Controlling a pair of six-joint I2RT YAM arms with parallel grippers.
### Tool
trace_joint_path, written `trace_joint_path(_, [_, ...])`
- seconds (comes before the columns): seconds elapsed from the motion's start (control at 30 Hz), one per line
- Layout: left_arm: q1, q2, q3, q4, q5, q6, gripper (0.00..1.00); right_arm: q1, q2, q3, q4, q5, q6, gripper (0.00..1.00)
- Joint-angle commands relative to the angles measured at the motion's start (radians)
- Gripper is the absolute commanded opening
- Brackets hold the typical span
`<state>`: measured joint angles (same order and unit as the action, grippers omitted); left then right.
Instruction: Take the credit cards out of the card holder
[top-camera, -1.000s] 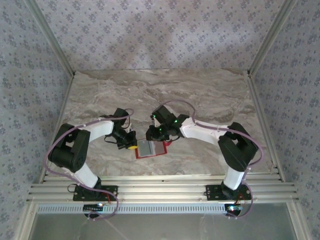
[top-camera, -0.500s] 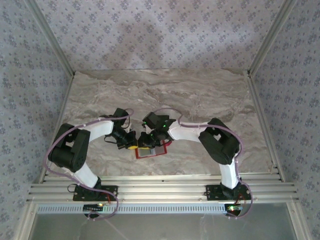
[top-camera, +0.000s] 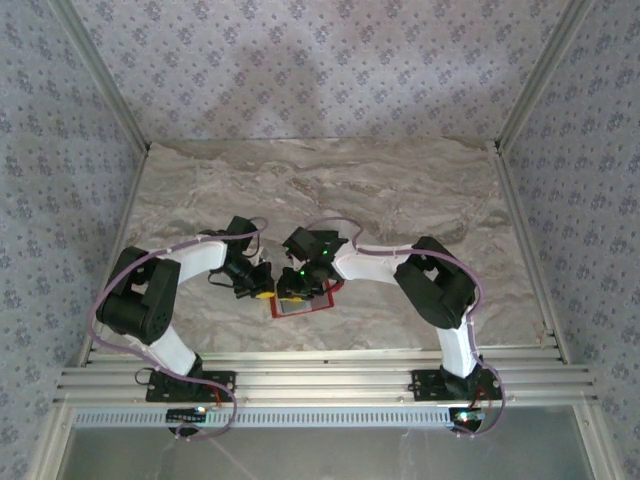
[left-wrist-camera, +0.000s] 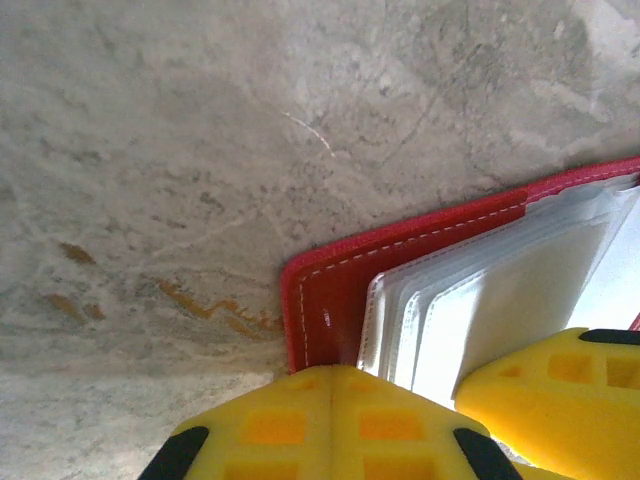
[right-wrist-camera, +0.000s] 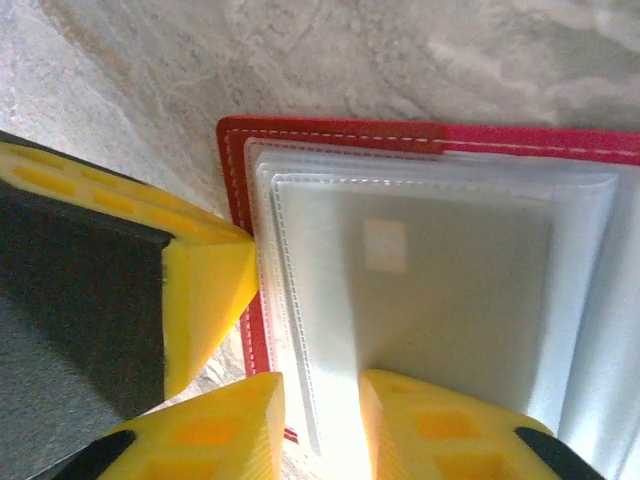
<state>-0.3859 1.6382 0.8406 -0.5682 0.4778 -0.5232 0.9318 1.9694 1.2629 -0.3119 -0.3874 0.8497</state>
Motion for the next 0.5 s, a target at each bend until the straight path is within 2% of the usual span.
trace_joint_path(0.0, [0.009,0.006,-0.001,-0.042,-0.031,0.017,0.02,0.01,0.003,0.02,-0.158,0.128,-0.026,0.32])
trace_joint_path(0.23, [0.009,0.003,0.008,-0.057,-0.033,0.022,0.02,0.031,-0.007,0.101,-0.329,0.258,-0.068,0.42])
trace_joint_path(0.47, [0.01,0.002,0.017,-0.068,-0.034,0.025,0.02,0.057,0.002,0.191,-0.539,0.452,-0.09,0.52])
